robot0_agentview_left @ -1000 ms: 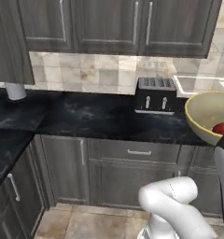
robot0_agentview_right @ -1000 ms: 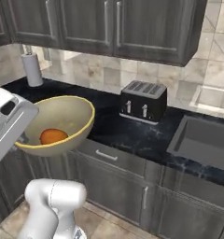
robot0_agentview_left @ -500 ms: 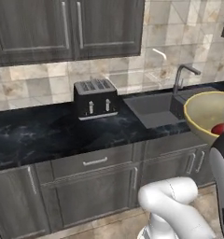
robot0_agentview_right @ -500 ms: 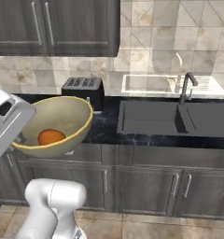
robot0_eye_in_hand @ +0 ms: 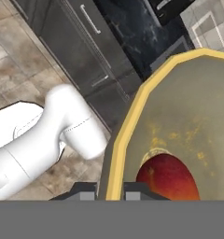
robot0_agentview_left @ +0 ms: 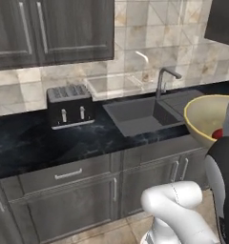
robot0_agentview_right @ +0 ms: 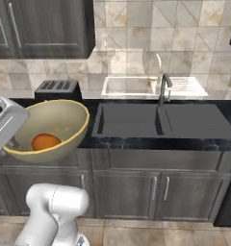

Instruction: Pick the mango from the cabinet and place it in the bowl. Then pick the bowl and place it in the sink. Then turn on the sink facuet.

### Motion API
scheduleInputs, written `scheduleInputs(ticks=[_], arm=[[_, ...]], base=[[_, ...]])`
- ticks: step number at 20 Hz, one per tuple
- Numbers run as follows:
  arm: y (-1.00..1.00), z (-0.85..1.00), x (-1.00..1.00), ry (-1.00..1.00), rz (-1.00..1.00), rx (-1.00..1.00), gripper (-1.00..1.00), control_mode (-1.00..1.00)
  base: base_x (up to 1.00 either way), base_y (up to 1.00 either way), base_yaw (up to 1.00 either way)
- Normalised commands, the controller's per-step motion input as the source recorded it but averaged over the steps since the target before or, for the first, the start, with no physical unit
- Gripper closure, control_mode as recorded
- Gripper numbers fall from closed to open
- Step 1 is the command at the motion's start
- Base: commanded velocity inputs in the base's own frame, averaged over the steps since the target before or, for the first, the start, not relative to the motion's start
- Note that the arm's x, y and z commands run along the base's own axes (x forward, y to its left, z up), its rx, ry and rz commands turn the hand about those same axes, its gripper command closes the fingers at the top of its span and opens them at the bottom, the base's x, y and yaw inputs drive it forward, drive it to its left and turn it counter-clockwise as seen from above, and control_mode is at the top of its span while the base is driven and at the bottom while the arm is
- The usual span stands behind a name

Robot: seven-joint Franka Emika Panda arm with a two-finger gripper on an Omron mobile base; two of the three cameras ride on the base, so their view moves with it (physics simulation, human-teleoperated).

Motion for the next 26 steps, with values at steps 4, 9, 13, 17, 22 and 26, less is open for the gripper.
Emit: scheduleInputs(ticks=[4,9,13,17,22,26], arm=[[0.00,0.00,0.00,0.00,0.00,0.00,1.00,1.00],[0.00,0.00,0.00,0.00,0.00,0.00,1.00,1.00],[0.00,0.00,0.00,0.00,0.00,0.00,1.00,1.00],[0.00,0.00,0.00,0.00,0.00,0.00,1.00,1.00],[0.00,0.00,0.00,0.00,0.00,0.00,1.00,1.00],[0.00,0.00,0.00,0.00,0.00,0.00,1.00,1.00]], base=[[0.64,-0.67,0.11],[0.65,-0.59,0.16],[0.51,-0.59,0.21],[0.16,-0.63,0.24],[0.01,-0.44,0.26],[0.31,-0.26,0.25]])
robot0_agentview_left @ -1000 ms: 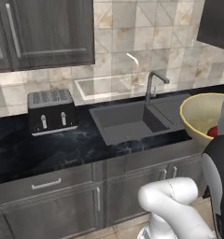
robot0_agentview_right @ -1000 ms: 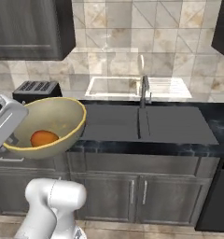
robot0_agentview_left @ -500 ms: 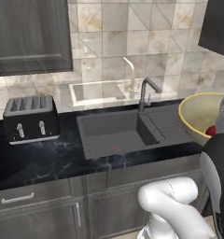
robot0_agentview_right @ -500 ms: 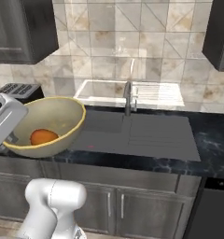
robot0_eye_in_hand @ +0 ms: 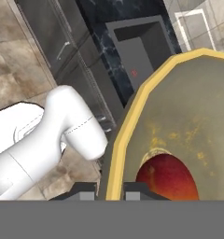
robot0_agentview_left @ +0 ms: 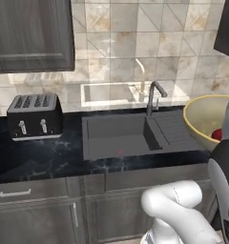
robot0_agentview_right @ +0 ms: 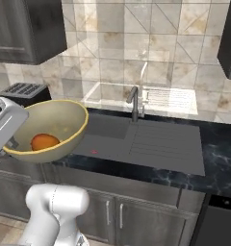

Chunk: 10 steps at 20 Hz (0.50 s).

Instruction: Pick the mango from the cabinet and place it in the bowl. Then pick the bowl and place it in the sink. Then turn on the sink facuet.

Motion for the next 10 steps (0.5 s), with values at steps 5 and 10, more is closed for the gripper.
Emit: scheduleInputs(ticks=[5,10], arm=[[0.00,0.00,0.00,0.00,0.00,0.00,1.00,1.00],[0.00,0.00,0.00,0.00,0.00,0.00,1.00,1.00]], base=[[0.36,-0.30,0.15],[0.18,-0.41,0.01]])
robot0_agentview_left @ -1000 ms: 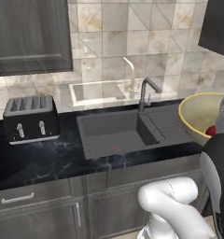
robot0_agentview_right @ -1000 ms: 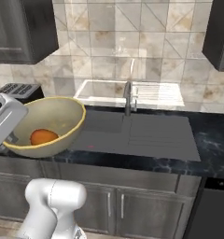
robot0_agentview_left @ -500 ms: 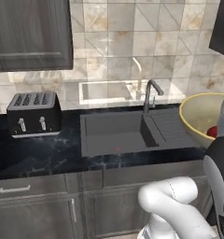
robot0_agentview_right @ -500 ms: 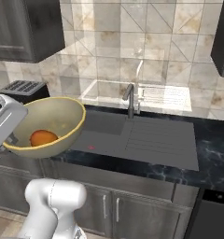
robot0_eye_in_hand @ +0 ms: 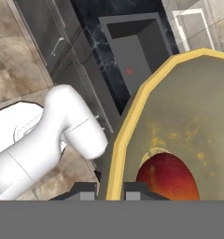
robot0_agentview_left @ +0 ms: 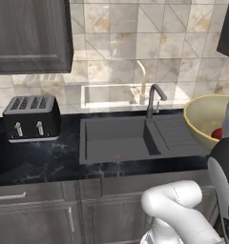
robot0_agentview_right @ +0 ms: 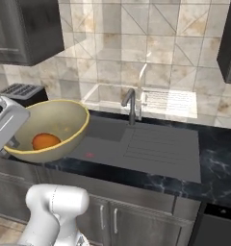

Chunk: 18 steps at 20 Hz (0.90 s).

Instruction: Pick the mango from the cabinet and place it in the bowl. Then pick the bowl and place it in the sink. Then turn on the sink facuet.

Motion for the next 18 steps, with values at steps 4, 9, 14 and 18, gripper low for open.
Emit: scheduleInputs(ticks=[4,9,14,18], arm=[[0.00,0.00,0.00,0.00,0.00,0.00,1.00,1.00],[0.00,0.00,0.00,0.00,0.00,0.00,1.00,1.00],[0.00,0.00,0.00,0.00,0.00,0.00,1.00,1.00],[0.00,0.00,0.00,0.00,0.00,0.00,1.00,1.00]], base=[[0.24,-0.36,0.00],[0.30,-0.22,0.00],[0.39,-0.24,0.00],[0.38,-0.35,0.00]])
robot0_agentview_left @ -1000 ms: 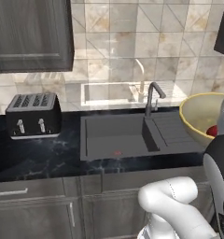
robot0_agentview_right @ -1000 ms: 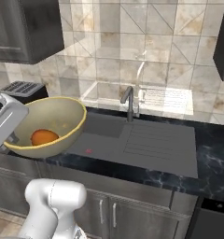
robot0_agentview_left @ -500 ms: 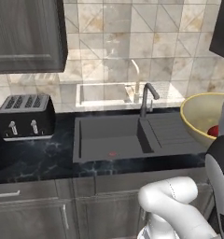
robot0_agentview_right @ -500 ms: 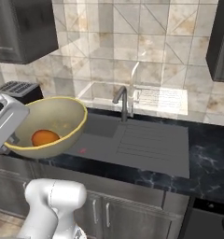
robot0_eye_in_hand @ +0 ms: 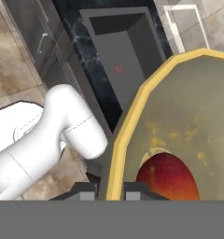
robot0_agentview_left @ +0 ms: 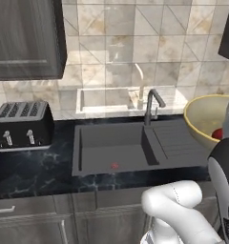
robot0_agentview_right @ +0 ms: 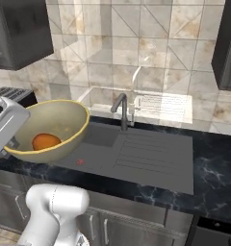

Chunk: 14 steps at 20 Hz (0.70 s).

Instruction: Pick the mango from the cabinet and place it in the bowl. Then pick the bowl and place it in the sink. Then turn on the sink facuet.

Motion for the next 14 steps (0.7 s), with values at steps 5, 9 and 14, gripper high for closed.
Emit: scheduleInputs(ticks=[5,9,14], arm=[[0.00,0.00,0.00,0.00,0.00,0.00,1.00,1.00],[0.00,0.00,0.00,0.00,0.00,0.00,1.00,1.00],[0.00,0.00,0.00,0.00,0.00,0.00,1.00,1.00]], base=[[0.28,-0.45,0.00],[0.26,-0.47,0.00],[0.31,-0.32,0.00]])
